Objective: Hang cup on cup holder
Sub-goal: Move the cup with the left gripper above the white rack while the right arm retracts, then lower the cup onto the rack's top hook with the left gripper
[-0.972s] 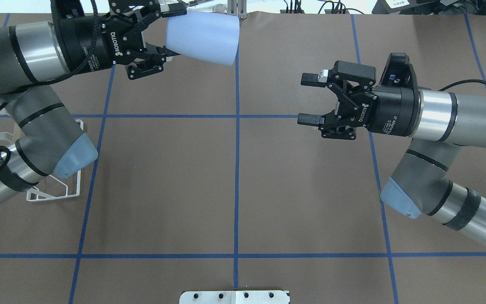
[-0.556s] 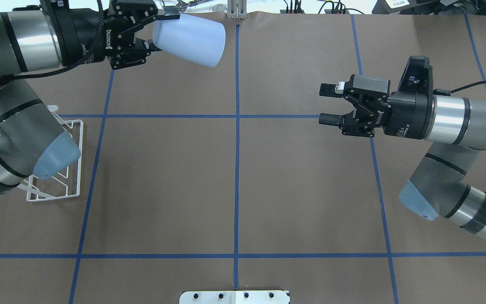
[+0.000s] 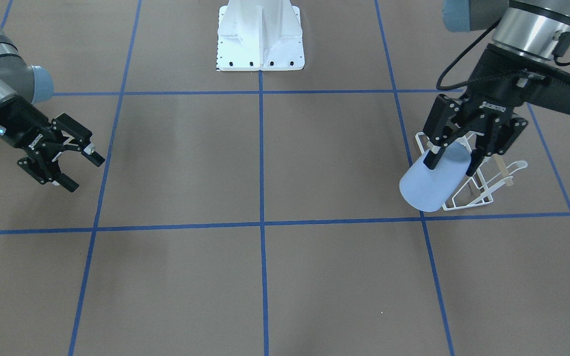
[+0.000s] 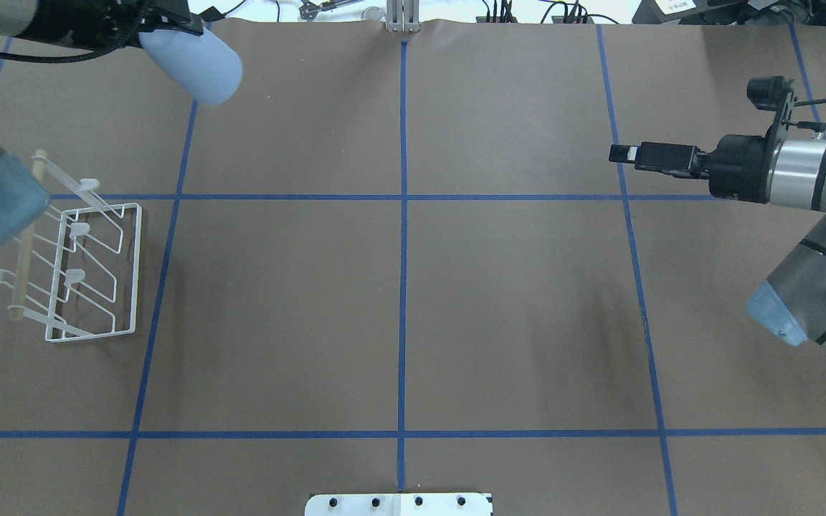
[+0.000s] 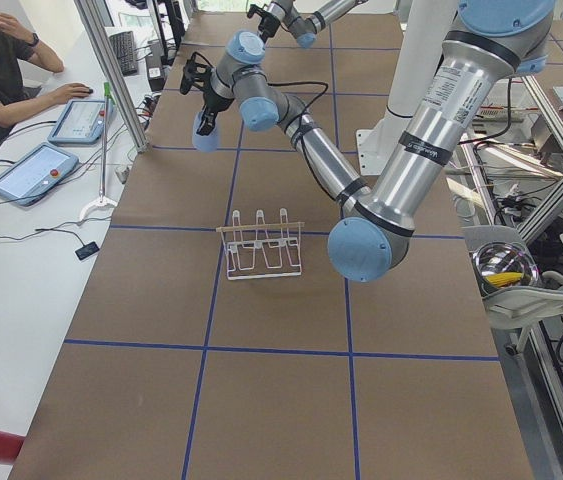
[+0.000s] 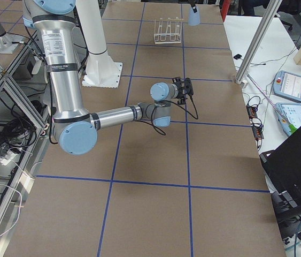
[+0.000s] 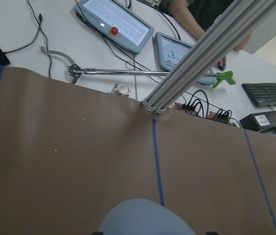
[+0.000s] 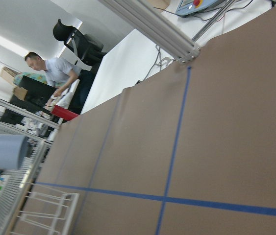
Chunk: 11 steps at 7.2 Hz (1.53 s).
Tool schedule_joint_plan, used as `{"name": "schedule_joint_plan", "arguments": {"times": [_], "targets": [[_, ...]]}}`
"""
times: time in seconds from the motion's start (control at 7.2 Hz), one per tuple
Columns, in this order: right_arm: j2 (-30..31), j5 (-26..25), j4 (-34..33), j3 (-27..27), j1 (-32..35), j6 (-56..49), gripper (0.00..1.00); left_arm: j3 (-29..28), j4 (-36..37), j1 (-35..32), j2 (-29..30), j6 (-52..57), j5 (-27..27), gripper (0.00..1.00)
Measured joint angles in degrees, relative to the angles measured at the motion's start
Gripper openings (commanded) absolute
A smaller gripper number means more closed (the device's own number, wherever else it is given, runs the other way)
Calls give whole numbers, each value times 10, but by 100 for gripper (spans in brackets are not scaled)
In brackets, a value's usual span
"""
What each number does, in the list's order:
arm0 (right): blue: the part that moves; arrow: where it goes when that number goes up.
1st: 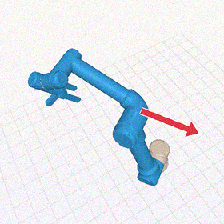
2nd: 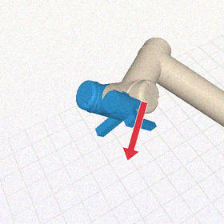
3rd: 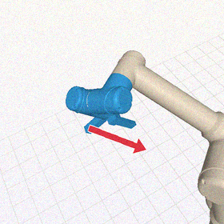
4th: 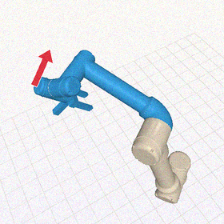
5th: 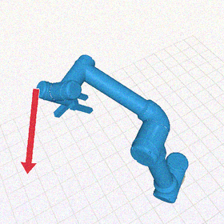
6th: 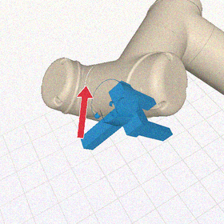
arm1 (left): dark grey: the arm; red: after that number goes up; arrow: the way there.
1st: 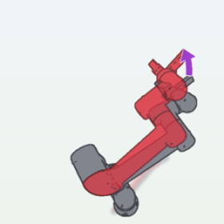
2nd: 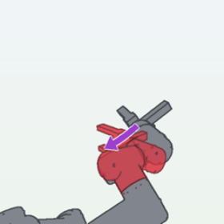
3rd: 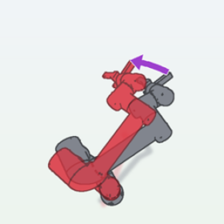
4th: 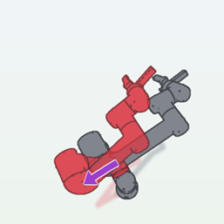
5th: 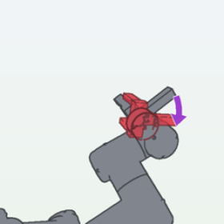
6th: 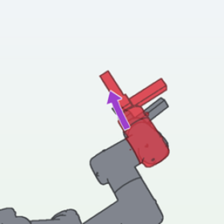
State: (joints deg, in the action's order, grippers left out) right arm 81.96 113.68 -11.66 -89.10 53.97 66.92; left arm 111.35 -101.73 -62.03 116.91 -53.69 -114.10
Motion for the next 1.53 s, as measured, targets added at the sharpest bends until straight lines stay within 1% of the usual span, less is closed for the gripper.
{"name": "schedule_joint_plan", "arguments": {"times": [0.14, 0.28, 0.42, 0.69, 0.83, 0.97, 1.11, 1.53], "targets": [[0, 6, -63, 13, 24, -85, 100, 17, 88, -13, -2, 83, 0, 0], [-4, 19, -141, 20, 50, -176, 100, 31, 169, -20, -4, 141, -1, 0], [-14, 43, -224, 23, 77, -256, 100, 35, 216, -24, -9, 168, -2, 0], [-57, 122, -412, 24, 132, -374, 100, 22, 242, -24, -24, 180, -6, 0], [-72, 148, -483, 24, 151, -421, 100, 14, 245, -23, -30, 176, -20, 0], [-79, 162, -521, 24, 162, -450, 100, 5, 245, -23, -36, 161, -46, 0], [-81, 168, -537, 24, 166, -462, 100, -8, 242, -22, -39, 143, -66, 0], [-80, 170, -543, 22, 168, -467, 100, -32, 240, -21, -41, 128, -97, 0]]}}
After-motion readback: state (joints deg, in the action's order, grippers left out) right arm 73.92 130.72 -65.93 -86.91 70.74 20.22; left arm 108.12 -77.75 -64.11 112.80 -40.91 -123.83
